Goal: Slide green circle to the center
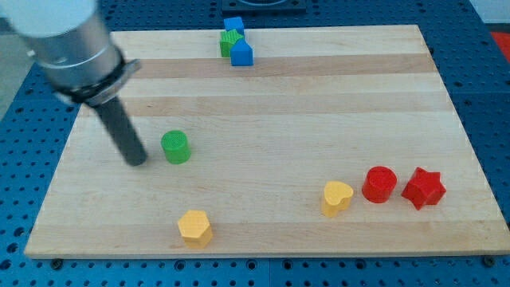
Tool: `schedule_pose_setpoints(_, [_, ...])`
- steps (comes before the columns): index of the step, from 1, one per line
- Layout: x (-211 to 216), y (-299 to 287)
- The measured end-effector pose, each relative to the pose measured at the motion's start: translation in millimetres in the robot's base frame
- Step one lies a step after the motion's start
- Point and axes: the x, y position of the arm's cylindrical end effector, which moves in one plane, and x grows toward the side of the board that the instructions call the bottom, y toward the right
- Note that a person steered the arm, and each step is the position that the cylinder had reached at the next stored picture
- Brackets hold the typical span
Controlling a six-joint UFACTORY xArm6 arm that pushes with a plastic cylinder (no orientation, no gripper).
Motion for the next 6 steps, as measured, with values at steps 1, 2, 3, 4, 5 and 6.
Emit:
schedule_pose_setpoints(1, [-33, 47])
schedule_pose_setpoints(2, [-38, 75])
schedule_pose_setpoints(3, [-22, 24])
schedule_pose_setpoints(4, [4, 9])
schedule_pose_setpoints(5, [11, 48])
schedule_pose_setpoints(6, [-21, 108])
